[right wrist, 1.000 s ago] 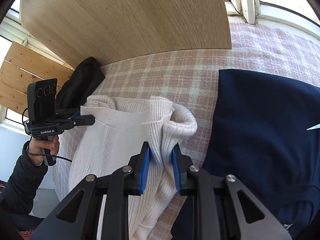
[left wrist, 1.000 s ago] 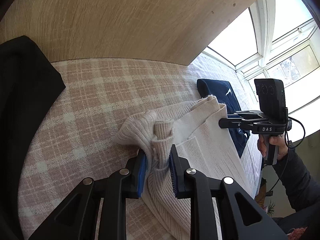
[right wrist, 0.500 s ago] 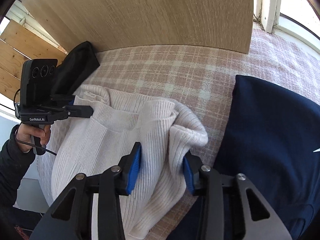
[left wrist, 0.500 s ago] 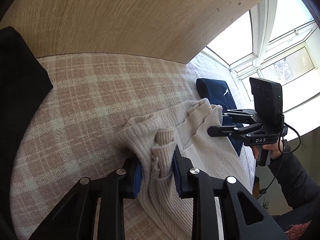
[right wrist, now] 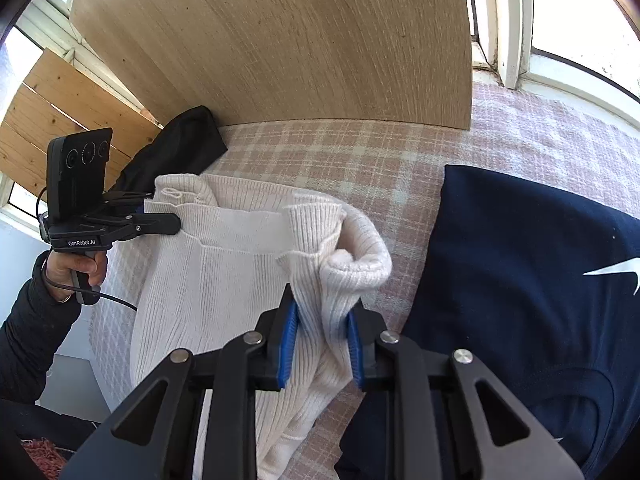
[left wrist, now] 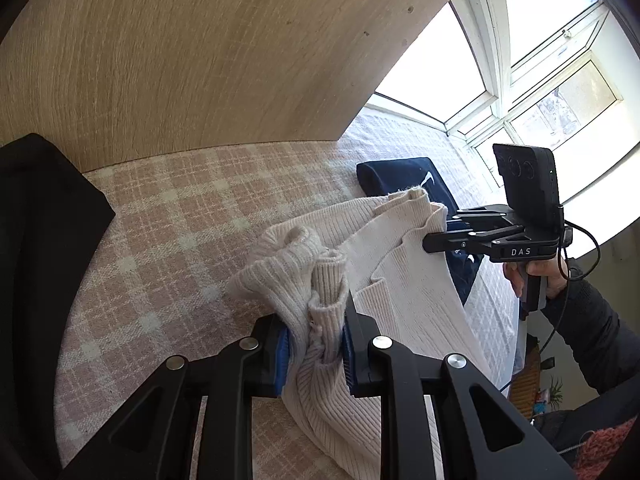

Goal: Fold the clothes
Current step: 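Lift the held sweater end with both grippers and flip it over onto the bundle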

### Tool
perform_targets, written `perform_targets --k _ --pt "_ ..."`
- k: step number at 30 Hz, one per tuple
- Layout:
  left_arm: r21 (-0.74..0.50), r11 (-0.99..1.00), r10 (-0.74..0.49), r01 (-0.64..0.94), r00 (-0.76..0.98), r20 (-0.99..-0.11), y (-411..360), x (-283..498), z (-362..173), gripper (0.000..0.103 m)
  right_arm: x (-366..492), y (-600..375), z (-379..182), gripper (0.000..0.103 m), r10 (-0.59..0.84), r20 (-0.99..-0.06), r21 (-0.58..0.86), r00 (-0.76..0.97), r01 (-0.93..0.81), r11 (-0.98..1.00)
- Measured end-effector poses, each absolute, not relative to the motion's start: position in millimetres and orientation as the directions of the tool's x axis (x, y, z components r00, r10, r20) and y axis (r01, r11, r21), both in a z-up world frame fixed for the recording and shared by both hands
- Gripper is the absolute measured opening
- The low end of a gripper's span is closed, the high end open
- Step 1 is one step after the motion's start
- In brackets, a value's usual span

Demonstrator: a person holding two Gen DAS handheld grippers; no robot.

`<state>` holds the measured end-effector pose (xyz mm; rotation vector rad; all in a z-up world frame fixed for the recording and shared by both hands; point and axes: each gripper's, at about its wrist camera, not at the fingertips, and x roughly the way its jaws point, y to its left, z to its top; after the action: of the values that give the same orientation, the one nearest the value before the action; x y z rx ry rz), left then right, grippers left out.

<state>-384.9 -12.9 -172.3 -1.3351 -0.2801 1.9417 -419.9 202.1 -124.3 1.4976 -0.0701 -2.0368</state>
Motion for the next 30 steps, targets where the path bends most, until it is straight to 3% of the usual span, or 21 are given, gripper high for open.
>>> perform_targets --k 5,8,14,17,22,26,28,30 --pt "-0.529 -0.686 0.696 -0.500 -0.239 -0.677 -20.3 -374.5 -124.4 0.019 -406.7 195.1 -70.7 0.019 -0.507 -0.823 0.340 -0.256 0.493 -0.801" --pt "-0.483 -0.687 0.701 -0.543 -0.319 -0.638 -24.3 -370.2 -80.5 0.019 -397.9 189.5 -24.7 0.019 -0.478 -0.797 0.233 -0.369 0.543 -0.807" --pt "-0.204 -0.728 0.637 -0.655 -0.536 -0.554 -20.7 -326.2 -7.1 0.019 -362.8 182.6 38.0 0.019 -0.471 -0.670 0.052 -0.574 0.597 -0.801" --pt "-0.101 -0.709 0.616 -0.698 -0.543 -0.571 -8.9 -285.7 -33.5 0.020 -327.2 187.0 7.2 0.017 -0.470 -0.669 0.033 -0.577 0.608 -0.794" --pt "-0.235 -0.690 0.572 -0.685 -0.316 -0.757 0.5 -228.7 -148.4 0.020 -274.0 196.4 -95.6 0.016 -0.398 -0.799 0.063 -0.451 0.595 -0.801" --pt "-0.299 -0.715 0.549 -0.632 -0.244 -0.799 -2.2 -209.3 -184.1 0.023 -252.7 195.1 -145.1 0.017 -0.293 -0.885 0.008 -0.363 0.616 -0.787" --pt "-0.328 -0.724 0.564 -0.607 -0.245 -0.789 -7.4 -210.1 -175.7 0.028 -245.0 194.4 -153.7 0.017 -0.235 -0.911 -0.028 -0.339 0.620 -0.784" --pt "-0.334 -0.724 0.562 -0.603 -0.235 -0.793 -9.4 -208.4 -169.4 0.042 -238.2 196.6 -154.8 0.017 -0.211 -0.929 -0.031 -0.302 0.635 -0.772"
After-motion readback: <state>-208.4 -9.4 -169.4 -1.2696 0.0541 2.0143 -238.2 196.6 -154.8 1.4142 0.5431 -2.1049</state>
